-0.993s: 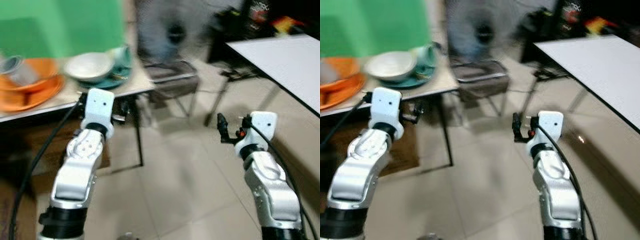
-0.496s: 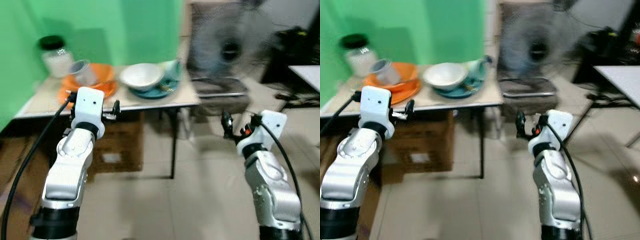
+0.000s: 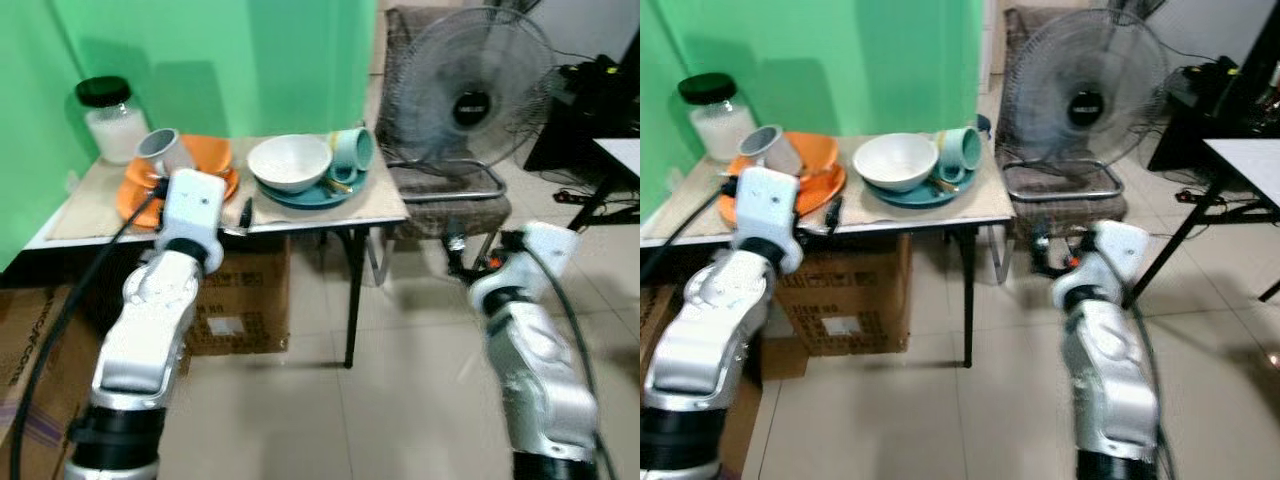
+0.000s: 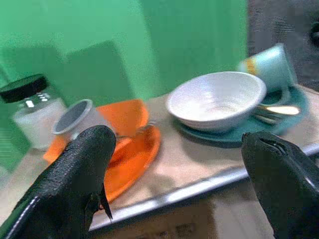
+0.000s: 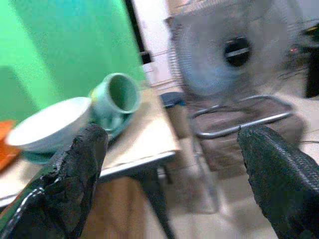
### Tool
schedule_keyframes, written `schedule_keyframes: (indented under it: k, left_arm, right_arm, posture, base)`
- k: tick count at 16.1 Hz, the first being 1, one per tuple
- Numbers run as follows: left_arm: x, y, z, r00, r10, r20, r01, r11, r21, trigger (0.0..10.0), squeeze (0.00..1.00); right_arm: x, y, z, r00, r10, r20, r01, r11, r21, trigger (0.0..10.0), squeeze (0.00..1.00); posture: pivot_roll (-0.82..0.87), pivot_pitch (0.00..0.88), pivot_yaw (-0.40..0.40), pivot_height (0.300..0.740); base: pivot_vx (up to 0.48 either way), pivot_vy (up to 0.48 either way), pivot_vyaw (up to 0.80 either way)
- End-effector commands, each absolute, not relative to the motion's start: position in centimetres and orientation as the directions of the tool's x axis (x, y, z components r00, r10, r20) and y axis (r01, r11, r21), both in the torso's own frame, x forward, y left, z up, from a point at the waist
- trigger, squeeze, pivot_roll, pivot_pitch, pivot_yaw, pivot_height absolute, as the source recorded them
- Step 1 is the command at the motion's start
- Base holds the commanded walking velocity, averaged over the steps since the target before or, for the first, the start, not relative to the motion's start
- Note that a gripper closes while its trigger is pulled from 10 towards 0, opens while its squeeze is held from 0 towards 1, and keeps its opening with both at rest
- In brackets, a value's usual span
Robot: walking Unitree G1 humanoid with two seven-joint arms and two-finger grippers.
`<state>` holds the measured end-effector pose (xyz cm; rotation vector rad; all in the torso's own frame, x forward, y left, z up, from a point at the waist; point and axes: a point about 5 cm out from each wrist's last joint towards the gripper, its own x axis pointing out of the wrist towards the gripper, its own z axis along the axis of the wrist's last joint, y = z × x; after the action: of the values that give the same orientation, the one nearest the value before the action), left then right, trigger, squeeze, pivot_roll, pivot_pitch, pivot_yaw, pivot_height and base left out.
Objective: Setting the table
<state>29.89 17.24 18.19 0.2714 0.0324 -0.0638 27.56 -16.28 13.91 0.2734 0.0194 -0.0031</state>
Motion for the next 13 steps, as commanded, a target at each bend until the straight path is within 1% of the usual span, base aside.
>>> schedule_keyframes:
  k: [1,2,3,4,5,6,8,9,13]
  left_arm:
    - [30.08,16.69,18.66,0.996,-0.082,-0.025,0.086,0.961,0.263,10.0,0.00]
    - [30.06,16.73,18.64,0.996,-0.081,-0.026,0.085,0.961,0.261,10.0,0.14]
    - [30.06,16.78,18.55,0.996,-0.078,-0.031,0.083,0.964,0.253,10.0,0.63]
    - [30.10,16.77,18.47,0.996,-0.077,-0.038,0.084,0.968,0.238,10.0,1.00]
    - [30.12,16.77,18.47,0.996,-0.077,-0.038,0.084,0.969,0.234,10.0,1.00]
    - [30.17,16.76,18.50,0.997,-0.071,-0.036,0.077,0.967,0.243,10.0,1.00]
    - [30.23,16.77,18.51,0.997,-0.071,-0.032,0.077,0.963,0.257,10.0,1.00]
    - [30.29,16.70,18.52,0.997,-0.073,-0.031,0.079,0.962,0.263,10.0,1.00]
    - [30.48,16.54,18.59,0.996,-0.082,-0.028,0.086,0.959,0.271,10.0,1.00]
  right_arm:
    - [27.71,-16.76,14.52,1.000,-0.012,0.003,0.010,0.964,0.266,10.0,0.00]
    - [27.75,-16.71,14.54,1.000,-0.010,0.003,0.009,0.969,0.248,10.0,0.00]
    - [27.80,-16.71,14.49,1.000,-0.012,0.001,0.011,0.973,0.232,10.0,0.00]
    - [27.84,-16.68,14.55,1.000,-0.006,0.012,0.003,0.969,0.246,10.0,0.11]
    - [27.84,-16.65,14.61,1.000,-0.003,0.020,-0.003,0.967,0.256,10.0,0.11]
    - [27.94,-16.68,14.70,1.000,-0.010,0.022,0.003,0.965,0.261,10.0,1.00]
    - [28.23,-16.66,14.83,1.000,-0.015,0.020,0.010,0.972,0.236,10.0,1.00]
    - [28.39,-16.48,15.07,0.999,-0.001,0.032,-0.006,0.980,0.197,10.0,1.00]
    - [28.51,-16.44,15.04,0.999,-0.010,0.035,0.004,0.981,0.192,10.0,1.00]
  posture:
    - [0.06,0.000,0.014,0.740]
    - [0.06,0.000,0.014,0.740]
    - [0.06,0.000,0.012,0.740]
    - [0.06,0.000,0.011,0.740]
    - [0.06,0.000,0.011,0.740]
    - [0.06,0.000,0.008,0.740]
    - [0.06,0.000,0.008,0.740]
    - [0.06,0.000,0.009,0.740]
    - [0.06,0.000,0.009,0.740]
  base:
    - [0.356,0.000,0.00]
    - [0.356,0.000,0.00]
    - [0.349,0.000,0.00]
    - [0.334,0.000,0.00]
    - [0.334,0.000,0.00]
    - [0.319,0.000,0.00]
    - [0.306,0.000,0.00]
    - [0.307,0.000,0.00]
    - [0.303,0.000,0.80]
